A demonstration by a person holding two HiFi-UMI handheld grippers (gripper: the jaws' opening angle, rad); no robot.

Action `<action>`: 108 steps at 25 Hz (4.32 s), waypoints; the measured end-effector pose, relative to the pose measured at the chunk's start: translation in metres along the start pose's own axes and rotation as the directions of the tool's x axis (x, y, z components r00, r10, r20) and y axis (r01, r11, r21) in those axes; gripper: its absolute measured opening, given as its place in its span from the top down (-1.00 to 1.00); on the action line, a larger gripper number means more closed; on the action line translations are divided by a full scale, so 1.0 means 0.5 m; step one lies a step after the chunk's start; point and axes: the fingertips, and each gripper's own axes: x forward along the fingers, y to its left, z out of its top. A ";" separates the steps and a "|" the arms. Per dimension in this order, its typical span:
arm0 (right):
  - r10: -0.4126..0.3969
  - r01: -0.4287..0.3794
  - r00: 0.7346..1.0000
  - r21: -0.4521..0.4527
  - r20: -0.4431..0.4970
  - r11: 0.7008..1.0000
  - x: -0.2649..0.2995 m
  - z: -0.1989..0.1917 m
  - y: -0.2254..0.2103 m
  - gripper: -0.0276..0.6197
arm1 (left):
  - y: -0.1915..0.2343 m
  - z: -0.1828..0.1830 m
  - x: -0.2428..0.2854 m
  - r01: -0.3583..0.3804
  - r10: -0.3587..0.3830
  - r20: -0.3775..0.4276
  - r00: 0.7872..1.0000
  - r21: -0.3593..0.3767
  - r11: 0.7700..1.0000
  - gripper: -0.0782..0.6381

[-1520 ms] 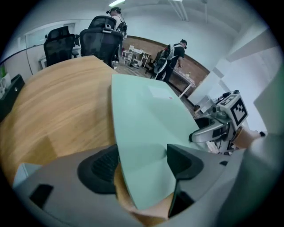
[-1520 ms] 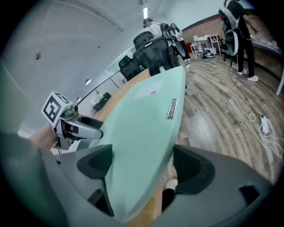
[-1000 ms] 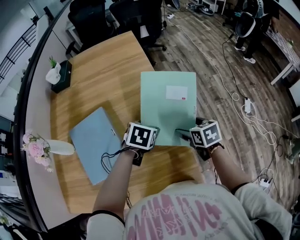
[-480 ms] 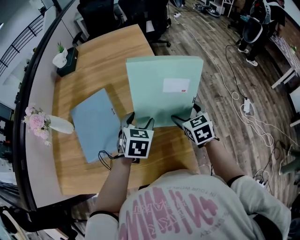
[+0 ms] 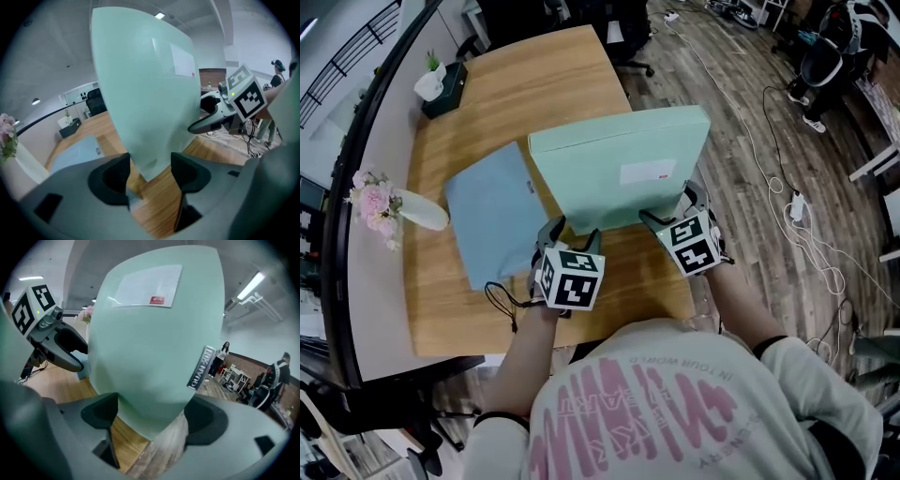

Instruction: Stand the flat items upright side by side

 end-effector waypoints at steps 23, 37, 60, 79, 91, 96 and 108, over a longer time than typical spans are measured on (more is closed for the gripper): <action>0.032 -0.033 0.999 0.077 0.003 0.996 -0.014 -0.006 0.015 -0.47 | -0.011 -0.019 -0.034 0.012 -0.011 0.030 0.999 -0.025 1.000 0.06; 0.042 -0.034 0.999 0.221 -0.029 0.975 -0.033 -0.026 0.005 -0.47 | 0.020 -0.037 -0.084 0.011 0.001 0.059 0.998 -0.194 0.981 0.06; 0.279 -0.198 0.958 0.541 -0.072 0.817 -0.026 0.080 0.536 -0.40 | 0.381 -0.340 -0.313 0.096 -0.024 0.139 0.990 -0.539 0.837 -0.05; 0.190 -0.049 0.964 0.579 -0.184 0.814 0.111 0.126 0.517 -0.44 | 0.464 -0.368 -0.199 0.172 -0.148 0.092 0.985 -0.650 0.741 -0.17; 0.463 -0.297 0.847 0.487 -0.263 0.821 0.109 0.140 0.617 -0.38 | 0.541 -0.361 -0.105 0.103 -0.115 0.026 0.993 -0.661 0.743 -0.19; 0.483 -0.275 0.846 0.593 -0.225 0.757 0.141 0.192 0.598 -0.44 | 0.549 -0.363 -0.095 0.120 -0.139 0.022 0.990 -0.649 0.752 -0.25; 0.436 -0.233 0.870 0.588 -0.230 0.775 0.247 0.203 0.584 -0.70 | 0.532 -0.352 -0.085 0.154 -0.170 0.041 0.985 -0.662 0.733 -0.15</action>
